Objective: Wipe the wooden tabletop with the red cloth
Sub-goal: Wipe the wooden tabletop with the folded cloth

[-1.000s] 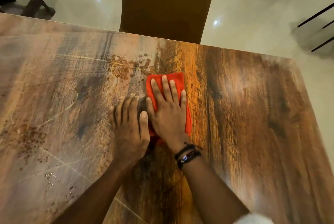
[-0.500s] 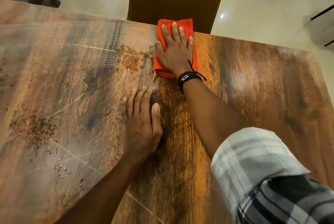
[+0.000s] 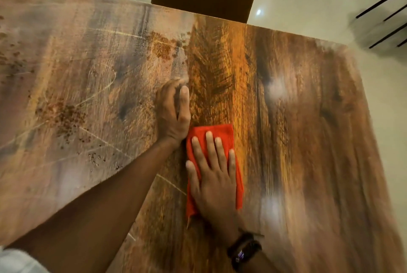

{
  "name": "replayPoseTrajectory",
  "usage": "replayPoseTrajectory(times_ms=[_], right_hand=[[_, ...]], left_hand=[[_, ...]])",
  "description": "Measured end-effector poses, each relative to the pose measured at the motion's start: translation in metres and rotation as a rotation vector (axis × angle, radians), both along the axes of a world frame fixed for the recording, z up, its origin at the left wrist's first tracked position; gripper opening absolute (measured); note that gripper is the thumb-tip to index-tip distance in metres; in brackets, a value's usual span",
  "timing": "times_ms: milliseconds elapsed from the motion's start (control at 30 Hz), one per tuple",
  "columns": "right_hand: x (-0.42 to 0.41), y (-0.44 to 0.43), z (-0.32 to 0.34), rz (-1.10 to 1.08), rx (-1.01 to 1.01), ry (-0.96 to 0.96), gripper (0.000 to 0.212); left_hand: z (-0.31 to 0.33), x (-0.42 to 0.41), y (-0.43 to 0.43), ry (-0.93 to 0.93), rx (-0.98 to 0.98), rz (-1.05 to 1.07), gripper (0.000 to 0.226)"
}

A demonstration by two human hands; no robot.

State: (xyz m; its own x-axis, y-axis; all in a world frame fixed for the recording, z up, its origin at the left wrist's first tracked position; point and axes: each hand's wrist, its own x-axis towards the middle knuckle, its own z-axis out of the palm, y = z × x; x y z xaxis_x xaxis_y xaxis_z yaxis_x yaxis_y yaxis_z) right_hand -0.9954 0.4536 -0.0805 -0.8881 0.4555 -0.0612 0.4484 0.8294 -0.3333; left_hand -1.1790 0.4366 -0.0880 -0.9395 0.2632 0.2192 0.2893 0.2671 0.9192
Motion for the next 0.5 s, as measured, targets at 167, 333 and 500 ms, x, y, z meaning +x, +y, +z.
replayPoseTrajectory(times_ms=[167, 333, 500], right_hand=[[0.005, -0.005, 0.0, -0.039, -0.01, -0.018, 0.054], [-0.064, 0.033, -0.009, -0.129, 0.071, 0.017, 0.054], [-0.13, 0.071, -0.013, -0.146, 0.119, 0.0, 0.056]], left_hand=[[-0.001, -0.001, 0.001, 0.004, -0.032, -0.035, 0.047], [-0.004, -0.003, 0.002, 0.017, -0.108, -0.042, 0.052], [-0.005, -0.005, 0.002, 0.032, -0.138, -0.038, 0.054]])
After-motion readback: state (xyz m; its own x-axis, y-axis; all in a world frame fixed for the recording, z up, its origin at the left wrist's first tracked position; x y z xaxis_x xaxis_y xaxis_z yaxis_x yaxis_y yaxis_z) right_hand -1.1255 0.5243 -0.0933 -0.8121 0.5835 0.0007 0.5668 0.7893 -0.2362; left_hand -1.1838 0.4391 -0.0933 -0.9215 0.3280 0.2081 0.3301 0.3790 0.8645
